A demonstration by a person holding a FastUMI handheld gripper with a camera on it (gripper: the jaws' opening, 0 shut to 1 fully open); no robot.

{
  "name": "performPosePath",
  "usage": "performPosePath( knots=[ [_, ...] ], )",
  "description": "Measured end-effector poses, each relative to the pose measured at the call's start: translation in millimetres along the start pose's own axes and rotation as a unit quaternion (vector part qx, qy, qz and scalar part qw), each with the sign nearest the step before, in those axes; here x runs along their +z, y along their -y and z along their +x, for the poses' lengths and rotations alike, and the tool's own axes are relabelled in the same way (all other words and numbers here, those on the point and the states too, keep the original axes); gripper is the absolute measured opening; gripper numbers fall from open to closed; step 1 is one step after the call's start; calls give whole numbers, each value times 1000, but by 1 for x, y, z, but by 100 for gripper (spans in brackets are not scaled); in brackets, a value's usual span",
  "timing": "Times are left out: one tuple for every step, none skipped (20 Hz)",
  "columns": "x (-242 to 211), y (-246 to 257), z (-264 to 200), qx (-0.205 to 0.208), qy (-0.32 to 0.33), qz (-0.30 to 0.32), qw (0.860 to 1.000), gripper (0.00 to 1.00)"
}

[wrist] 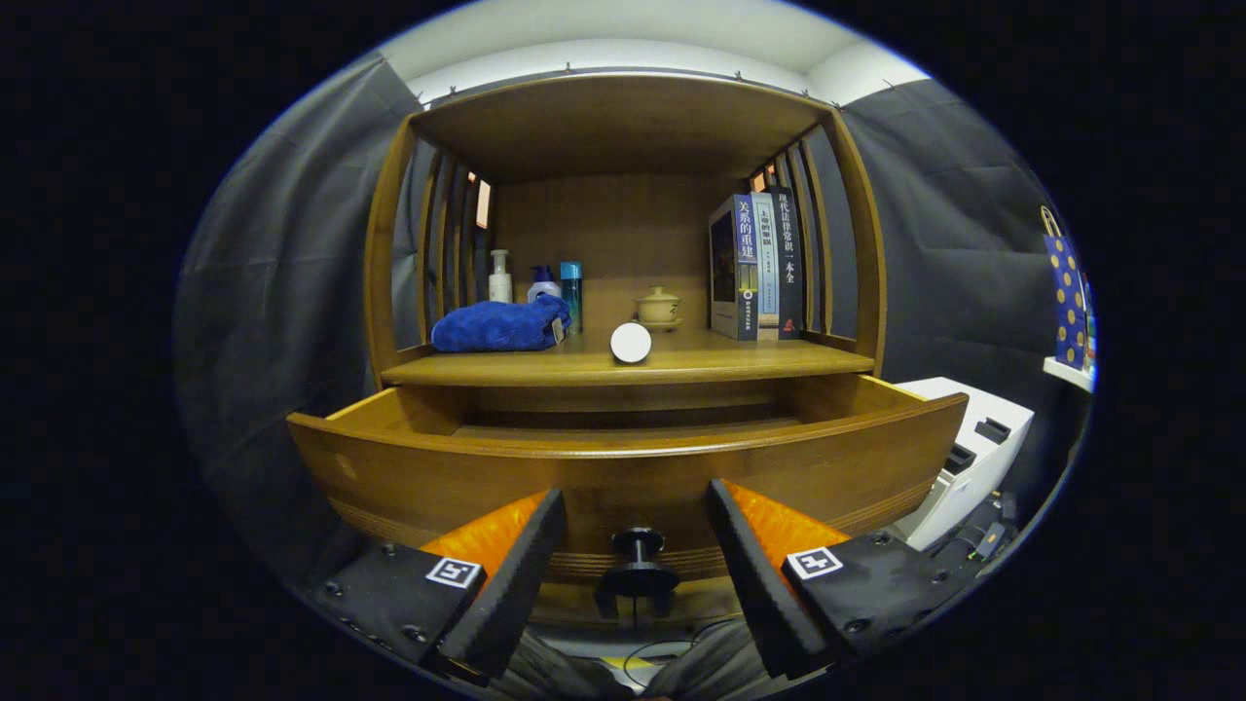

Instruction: Pull open the drawer, take out the items inside it, and place them on the countertop above the cabinet.

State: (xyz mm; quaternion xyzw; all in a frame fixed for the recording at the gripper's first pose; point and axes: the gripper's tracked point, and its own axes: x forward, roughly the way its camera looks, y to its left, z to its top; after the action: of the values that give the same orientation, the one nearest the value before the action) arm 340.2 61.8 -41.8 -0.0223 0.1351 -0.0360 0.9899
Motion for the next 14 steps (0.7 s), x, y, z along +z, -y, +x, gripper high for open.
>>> performPosePath(
  knots=[
    [2, 0, 10, -1, 1, -2, 1000, 98],
    [4, -1, 17, -2, 2, -7, 1000, 98],
    [6, 0, 23, -2, 3, -11, 1000, 98],
    [7, 0, 31, -3, 5, -14, 1000, 98],
    [9, 0, 39, -3, 7, -16, 1000, 98],
    [10, 0, 47, -2, 11, -16, 1000, 98],
    [12, 0, 56, -3, 15, -18, 1000, 98],
    [12, -1, 64, -3, 20, -19, 1000, 98],
    [13, -1, 70, -4, 21, -22, 1000, 98],
    [14, -1, 75, -5, 23, -24, 999, 98],
    [15, -2, 80, -6, 24, -28, 999, 98],
    [15, -2, 82, -6, 24, -32, 999, 98],
    [16, -1, 83, -6, 26, -35, 999, 98],
    [17, 0, 86, -7, 29, -37, 999, 98]
  ],
)
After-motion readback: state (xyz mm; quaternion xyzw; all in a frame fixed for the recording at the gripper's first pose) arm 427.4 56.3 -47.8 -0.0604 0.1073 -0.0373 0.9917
